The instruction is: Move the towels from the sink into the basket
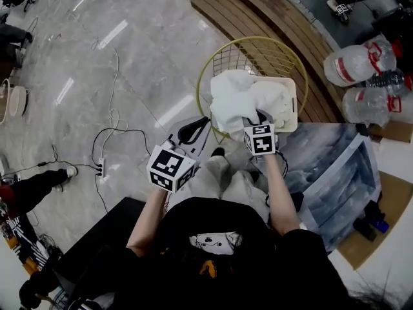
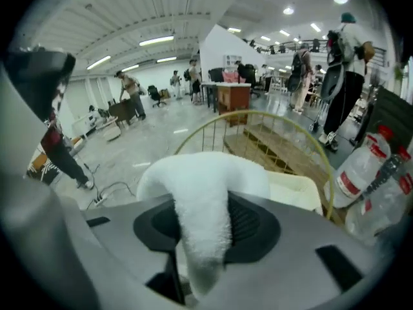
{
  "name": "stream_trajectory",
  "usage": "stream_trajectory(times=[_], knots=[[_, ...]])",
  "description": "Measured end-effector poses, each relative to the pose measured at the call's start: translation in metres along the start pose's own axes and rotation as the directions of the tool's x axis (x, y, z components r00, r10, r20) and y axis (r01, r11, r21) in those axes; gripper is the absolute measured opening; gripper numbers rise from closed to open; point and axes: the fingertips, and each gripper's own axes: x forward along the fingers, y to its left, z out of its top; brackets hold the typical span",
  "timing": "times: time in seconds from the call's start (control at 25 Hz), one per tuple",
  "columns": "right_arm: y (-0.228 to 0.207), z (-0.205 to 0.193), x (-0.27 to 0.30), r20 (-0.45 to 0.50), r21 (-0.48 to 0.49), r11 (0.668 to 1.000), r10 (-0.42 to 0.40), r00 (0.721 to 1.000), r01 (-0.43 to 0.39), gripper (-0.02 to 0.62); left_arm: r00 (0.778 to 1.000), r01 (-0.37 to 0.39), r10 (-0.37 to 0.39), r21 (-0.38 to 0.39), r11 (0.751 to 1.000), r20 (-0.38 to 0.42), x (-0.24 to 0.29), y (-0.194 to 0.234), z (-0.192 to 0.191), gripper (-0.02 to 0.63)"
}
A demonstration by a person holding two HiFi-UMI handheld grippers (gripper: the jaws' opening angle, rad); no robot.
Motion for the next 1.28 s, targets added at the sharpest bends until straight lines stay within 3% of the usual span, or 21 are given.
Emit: stream_trajectory(times=[0.12,0.2,0.52,0.72,0.96,1.28], knots=[[0.012,-0.05,0.046,-0.165,-0.042,0.998,0.046,0.985,-0.054,0.149,1.0,-0.014,0.014,-0.008,1.0,-0.017,0.003,0.006,-0.004,0.017],[0.014,-0.073,0.064,-0.223,-0.07,0.996,0.043,0.974,-0.059,0.152,0.999,-0.028,0.028,-0.016,0.999,-0.024,0.003,0.01,-0.008,0.017],[0.007,-0.083,0.082,-0.222,-0.002,0.999,0.052,0.974,-0.054,0.187,0.995,-0.078,0.076,-0.042,0.996,-0.059,-0.002,0.022,-0.025,0.017],[0.008,-0.067,0.049,-0.122,0.1,0.993,0.079,0.989,-0.067,0.278,0.999,-0.036,0.035,-0.026,0.999,-0.041,0.004,0.014,-0.019,0.017],[0.0,-0.031,-0.021,0.077,0.215,0.976,0.029,0.997,-0.045,0.244,0.999,0.038,-0.038,0.007,0.999,-0.03,0.011,-0.003,-0.005,0.017],[-0.016,0.029,-0.141,0.345,0.289,0.957,-0.087,0.934,-0.018,0.158,0.989,0.144,-0.141,0.07,0.987,-0.035,0.021,-0.034,0.004,0.017]])
